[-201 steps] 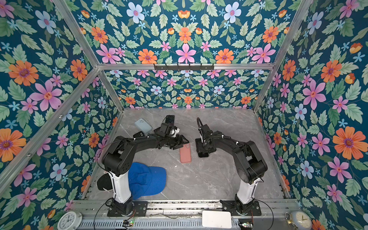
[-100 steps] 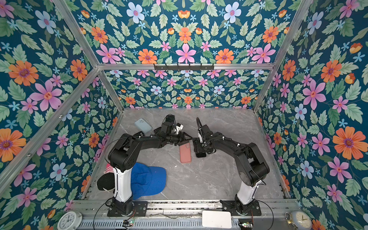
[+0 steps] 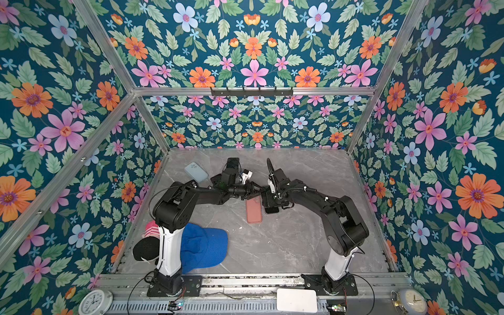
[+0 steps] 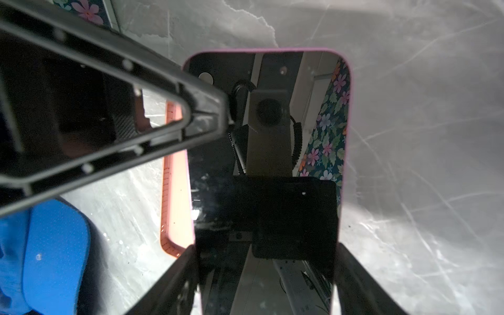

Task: Put the phone into the phone case
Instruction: 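Carry the phone toward the left gripper while the left gripper reaches to meet it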

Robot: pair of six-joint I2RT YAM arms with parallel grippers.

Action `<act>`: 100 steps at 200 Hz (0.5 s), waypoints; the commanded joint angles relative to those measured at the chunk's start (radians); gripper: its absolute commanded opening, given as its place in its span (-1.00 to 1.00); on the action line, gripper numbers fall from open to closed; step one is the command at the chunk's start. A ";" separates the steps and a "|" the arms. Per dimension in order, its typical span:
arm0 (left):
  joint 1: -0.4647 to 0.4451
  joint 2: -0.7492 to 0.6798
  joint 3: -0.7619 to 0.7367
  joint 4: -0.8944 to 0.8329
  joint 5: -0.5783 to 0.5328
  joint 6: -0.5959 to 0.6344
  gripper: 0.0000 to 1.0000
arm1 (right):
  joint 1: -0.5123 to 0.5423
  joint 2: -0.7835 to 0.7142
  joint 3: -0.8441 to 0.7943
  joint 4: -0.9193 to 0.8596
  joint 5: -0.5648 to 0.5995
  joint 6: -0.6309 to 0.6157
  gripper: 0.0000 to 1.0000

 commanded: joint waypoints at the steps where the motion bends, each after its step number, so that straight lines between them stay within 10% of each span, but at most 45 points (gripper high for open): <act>1: 0.003 0.005 -0.007 0.089 0.027 -0.032 -0.26 | 0.004 0.002 0.008 0.017 -0.010 -0.015 -0.10; 100: 0.016 -0.001 -0.026 0.125 0.036 -0.059 -0.75 | 0.013 0.024 0.022 0.017 -0.007 -0.021 -0.11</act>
